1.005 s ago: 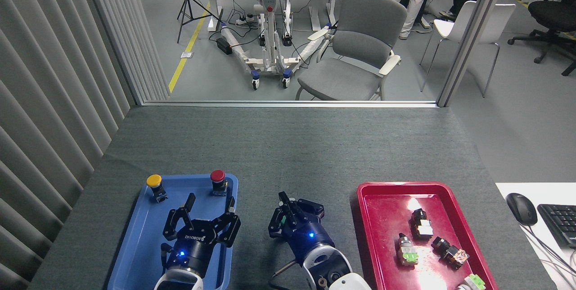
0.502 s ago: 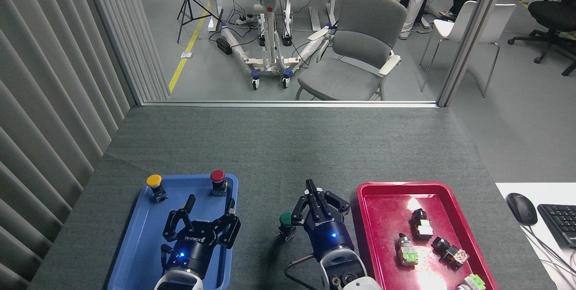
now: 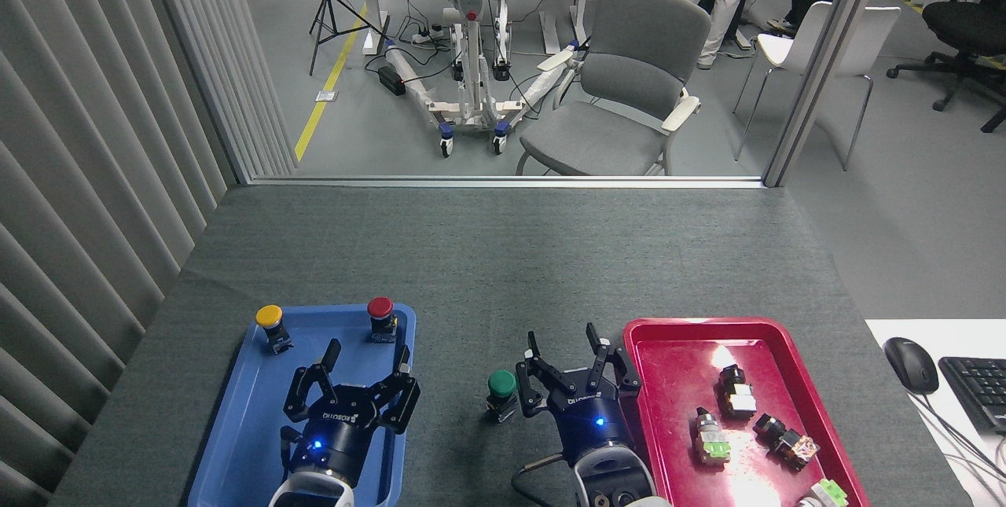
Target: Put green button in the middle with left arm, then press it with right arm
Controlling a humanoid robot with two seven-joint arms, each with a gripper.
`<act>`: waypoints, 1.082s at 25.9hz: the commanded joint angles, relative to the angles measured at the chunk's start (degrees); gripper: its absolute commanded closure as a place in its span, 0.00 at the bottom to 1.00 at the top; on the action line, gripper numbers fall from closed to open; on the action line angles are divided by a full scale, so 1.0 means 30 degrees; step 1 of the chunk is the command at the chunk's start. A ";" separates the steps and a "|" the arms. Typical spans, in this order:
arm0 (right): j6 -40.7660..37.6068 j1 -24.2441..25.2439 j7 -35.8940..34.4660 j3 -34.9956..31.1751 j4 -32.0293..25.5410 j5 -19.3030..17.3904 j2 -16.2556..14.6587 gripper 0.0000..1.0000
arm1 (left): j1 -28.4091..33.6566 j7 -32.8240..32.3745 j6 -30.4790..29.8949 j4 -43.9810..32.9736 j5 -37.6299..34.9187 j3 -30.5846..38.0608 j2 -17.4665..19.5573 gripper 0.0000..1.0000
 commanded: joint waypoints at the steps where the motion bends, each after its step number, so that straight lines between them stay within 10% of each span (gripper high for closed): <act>1: -0.0006 0.0471 -0.0018 -0.0327 -0.0271 0.0000 -0.0075 0.01 | 0.0005 0.0033 -0.0015 -0.0016 -0.0008 0.0000 0.0000 0.01; 28: 0.1019 0.2053 -0.1454 -0.1792 -0.1355 0.0059 -0.0104 0.01 | -0.0053 0.0063 -0.0045 -0.0045 -0.0008 -0.0030 -0.0030 0.01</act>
